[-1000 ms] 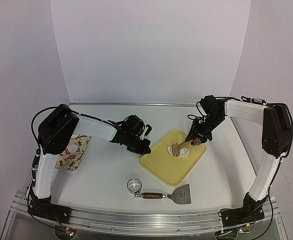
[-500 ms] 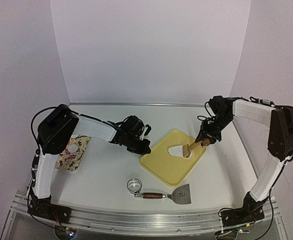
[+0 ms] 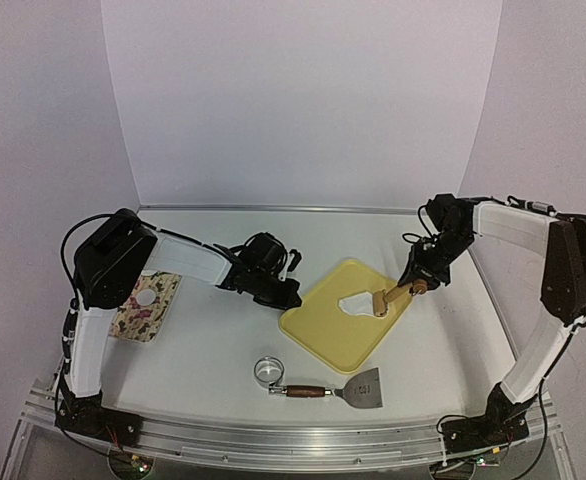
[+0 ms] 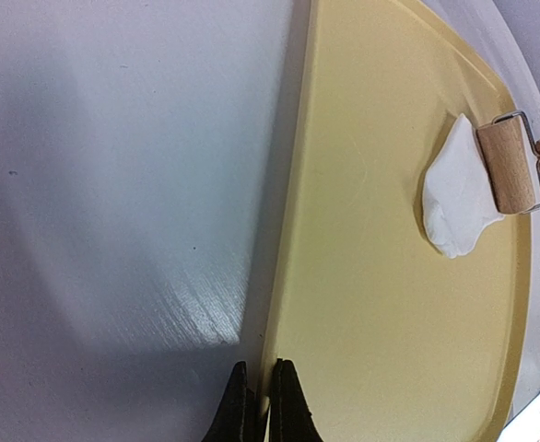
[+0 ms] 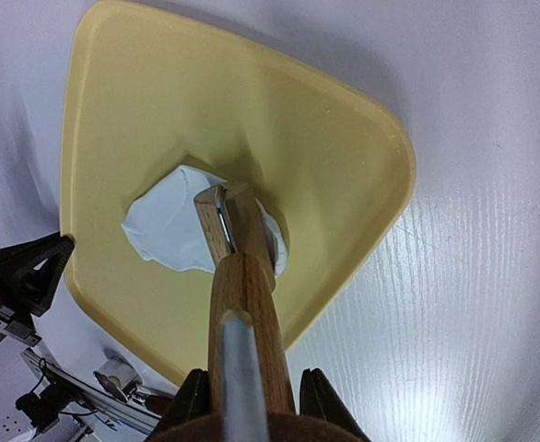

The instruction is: Roll out the dumpling wrappers from the dough

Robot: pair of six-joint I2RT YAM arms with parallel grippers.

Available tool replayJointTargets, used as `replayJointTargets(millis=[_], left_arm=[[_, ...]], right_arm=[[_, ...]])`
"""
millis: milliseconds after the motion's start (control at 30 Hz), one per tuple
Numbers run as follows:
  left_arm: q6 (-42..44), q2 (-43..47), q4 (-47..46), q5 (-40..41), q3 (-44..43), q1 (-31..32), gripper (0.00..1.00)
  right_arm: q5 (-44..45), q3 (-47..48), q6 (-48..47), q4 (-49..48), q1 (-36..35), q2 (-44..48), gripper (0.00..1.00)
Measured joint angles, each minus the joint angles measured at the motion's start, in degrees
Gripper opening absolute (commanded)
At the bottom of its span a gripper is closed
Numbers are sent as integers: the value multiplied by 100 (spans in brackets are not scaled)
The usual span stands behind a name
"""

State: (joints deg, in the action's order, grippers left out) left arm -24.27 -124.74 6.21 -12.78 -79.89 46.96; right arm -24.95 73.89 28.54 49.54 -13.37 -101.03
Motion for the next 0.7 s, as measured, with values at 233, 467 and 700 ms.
replayJointTargets(millis=[233,467,700], left_arm=[[-32,22,-97,1,79,0,0],[-50,25,-121,14,91,0,0],[-83,27,-121,17,91,0,0]], right_arm=[[-12,-92,-4,6,105,84,0],[-48,-146,-32,86,255,156,0],[-47,-130,-133,236,393,204,0]])
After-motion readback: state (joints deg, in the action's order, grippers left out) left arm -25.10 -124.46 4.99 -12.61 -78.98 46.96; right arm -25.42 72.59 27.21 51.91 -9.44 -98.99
